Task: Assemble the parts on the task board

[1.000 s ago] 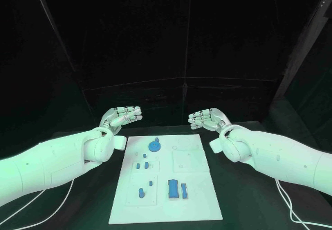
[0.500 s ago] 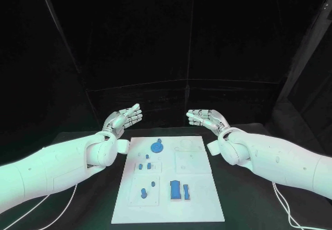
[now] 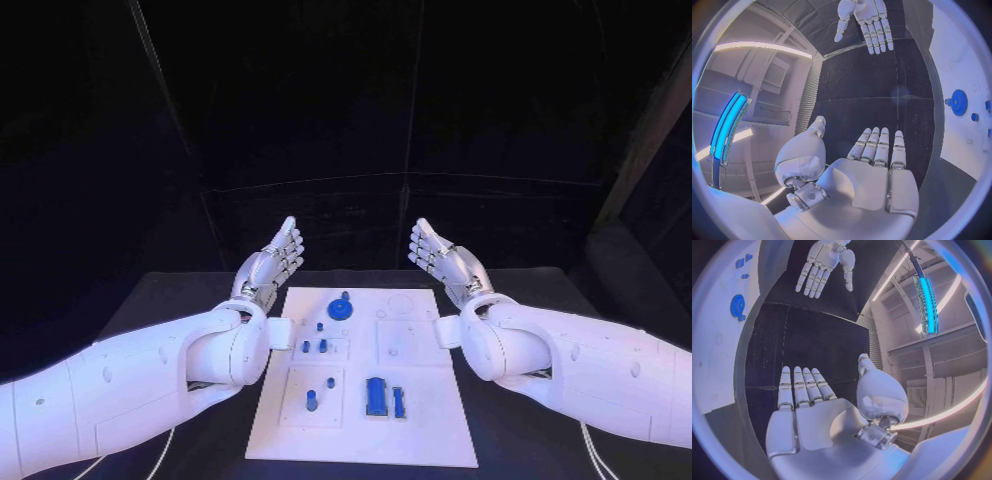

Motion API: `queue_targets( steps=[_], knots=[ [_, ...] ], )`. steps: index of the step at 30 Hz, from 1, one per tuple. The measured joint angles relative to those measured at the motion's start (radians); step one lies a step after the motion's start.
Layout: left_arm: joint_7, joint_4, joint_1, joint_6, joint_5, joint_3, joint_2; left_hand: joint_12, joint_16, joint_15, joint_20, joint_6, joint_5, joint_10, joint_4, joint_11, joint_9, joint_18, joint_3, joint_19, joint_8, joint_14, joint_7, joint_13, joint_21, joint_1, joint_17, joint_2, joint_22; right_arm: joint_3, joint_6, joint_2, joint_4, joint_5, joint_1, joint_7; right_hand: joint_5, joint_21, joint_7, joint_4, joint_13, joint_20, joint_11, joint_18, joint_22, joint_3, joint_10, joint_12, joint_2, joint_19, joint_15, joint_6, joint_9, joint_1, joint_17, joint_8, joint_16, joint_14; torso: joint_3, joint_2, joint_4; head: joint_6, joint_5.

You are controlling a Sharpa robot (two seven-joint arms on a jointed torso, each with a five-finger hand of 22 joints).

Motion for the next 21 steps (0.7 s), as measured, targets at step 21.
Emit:
queue_targets(
  steps=[21],
  knots=[
    [-0.005, 0.043, -0.014, -0.149, -0.049, 0.013, -0.010, -0.004, -0.025, -0.013, -0.097, -0.201, -0.004, -0.213, 0.000, -0.017, -0.001, -0.032, -0.073, -0.145, -0.001, -0.192, -0.031, -0.001, 0.000, -0.277, -0.002, 0.001, -0.056, 0.011, -0.142, -0.027, 0.064, 0.102, -0.015, 0.031, -0.016, -0.030, -0.033, 0.000, -0.002, -0.052, -0.010, -0.077, -0.001, 0.000, -0.219, -0.004, -0.001, -0.211, -0.004, -0.203, -0.004, -0.306, -0.001, -0.004, -0.004, -0.231, 0.0000, -0.001, 0.0018, 0.000, 0.000]
  ],
)
